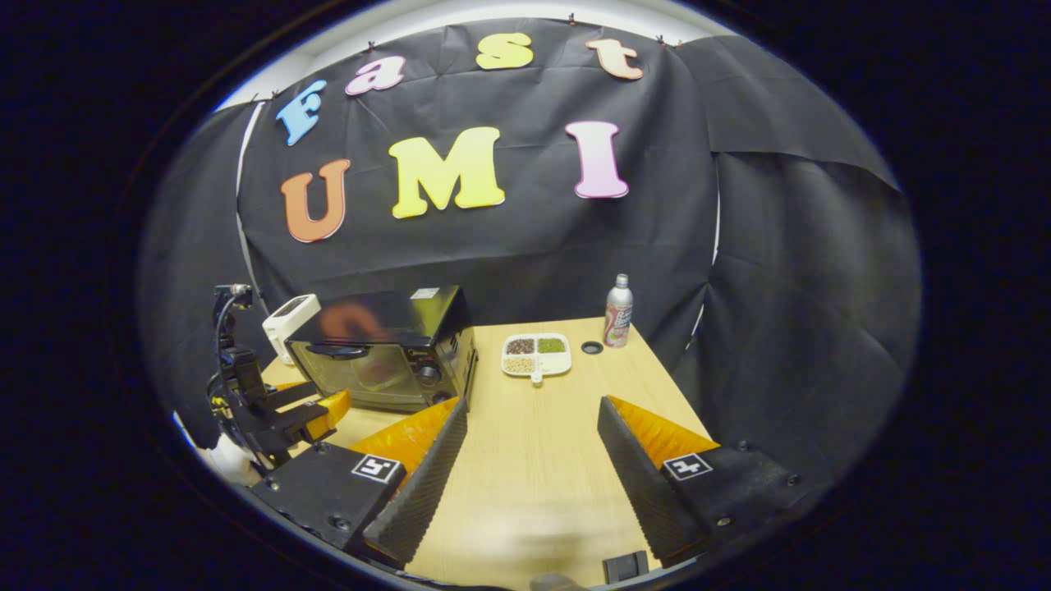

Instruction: Open the electric oven with the left hand, put the food in, and close the electric oven.

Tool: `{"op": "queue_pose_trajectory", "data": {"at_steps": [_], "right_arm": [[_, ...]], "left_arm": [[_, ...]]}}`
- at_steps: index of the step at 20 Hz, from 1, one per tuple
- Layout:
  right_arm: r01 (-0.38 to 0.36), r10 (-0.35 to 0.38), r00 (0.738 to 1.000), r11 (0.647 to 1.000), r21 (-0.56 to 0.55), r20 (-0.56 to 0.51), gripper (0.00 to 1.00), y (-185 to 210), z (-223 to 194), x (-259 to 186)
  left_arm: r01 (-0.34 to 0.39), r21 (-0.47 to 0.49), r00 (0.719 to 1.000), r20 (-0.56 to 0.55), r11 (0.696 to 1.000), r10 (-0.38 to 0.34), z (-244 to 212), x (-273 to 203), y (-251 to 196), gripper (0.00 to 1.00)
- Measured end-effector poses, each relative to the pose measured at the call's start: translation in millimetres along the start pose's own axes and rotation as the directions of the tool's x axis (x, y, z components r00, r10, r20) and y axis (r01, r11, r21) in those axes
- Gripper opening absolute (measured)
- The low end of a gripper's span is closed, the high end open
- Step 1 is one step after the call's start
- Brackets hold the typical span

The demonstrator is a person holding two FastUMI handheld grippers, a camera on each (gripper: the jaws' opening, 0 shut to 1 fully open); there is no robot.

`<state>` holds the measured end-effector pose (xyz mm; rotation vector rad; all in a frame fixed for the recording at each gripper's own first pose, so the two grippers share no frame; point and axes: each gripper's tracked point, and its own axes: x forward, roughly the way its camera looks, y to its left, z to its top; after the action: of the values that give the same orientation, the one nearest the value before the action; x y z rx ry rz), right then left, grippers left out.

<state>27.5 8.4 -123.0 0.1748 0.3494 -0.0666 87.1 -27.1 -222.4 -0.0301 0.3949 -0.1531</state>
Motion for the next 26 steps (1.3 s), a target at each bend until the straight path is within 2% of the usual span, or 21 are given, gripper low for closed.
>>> {"op": "queue_pose_trajectory", "data": {"at_steps": [3,4,5,7,11,13,18,21,22,23,26], "right_arm": [[-0.007,0.008,0.999,1.0,-0.009,0.038,0.96,1,9,-1],[-0.016,0.017,0.998,1.0,-0.012,0.062,1.0,2,18,-8],[-0.028,0.029,0.996,1.0,-0.014,0.083,0.96,2,25,-13],[-0.051,0.054,0.988,0.998,-0.021,0.144,0.96,1,46,-28],[-0.119,0.124,0.961,0.992,-0.036,0.247,0.96,-6,86,-63],[-0.124,0.136,0.943,0.99,-0.061,0.304,0.96,-19,105,-80],[-0.111,0.142,0.909,0.989,-0.102,0.391,0.96,-47,127,-113],[-0.119,0.151,0.906,0.987,-0.105,0.395,0.96,-54,119,-123],[-0.117,0.148,0.907,0.988,-0.102,0.393,1.0,-58,118,-125],[-0.111,0.142,0.909,0.989,-0.1,0.393,0.96,-61,115,-126],[-0.114,0.137,0.907,0.99,-0.083,0.398,0.96,-66,114,-132]], "left_arm": [[-0.004,0.001,1.0,0.024,1.0,0.004,14,-20,-3,0.97],[-0.012,0.01,0.999,0.052,1.0,0.011,26,-31,-4,0.97],[-0.015,0.012,0.997,0.079,1.0,0.014,40,-44,-8,0.97],[-0.029,0.016,0.987,0.157,0.999,0.026,75,-76,-14,0.97],[-0.083,0.014,0.952,0.297,0.996,0.075,141,-152,-29,0.97],[-0.115,0.02,0.931,0.351,0.993,0.101,163,-189,-37,0.96],[-0.154,-0.01,0.9,0.411,0.988,0.145,188,-252,-59,0.96],[-0.167,-0.02,0.889,0.429,0.986,0.159,192,-274,-63,0.96],[-0.172,-0.025,0.889,0.427,0.985,0.166,192,-279,-66,0.96],[-0.172,-0.032,0.89,0.422,0.985,0.17,192,-282,-67,0.96],[-0.183,-0.039,0.887,0.424,0.982,0.182,191,-291,-66,0.96]]}}
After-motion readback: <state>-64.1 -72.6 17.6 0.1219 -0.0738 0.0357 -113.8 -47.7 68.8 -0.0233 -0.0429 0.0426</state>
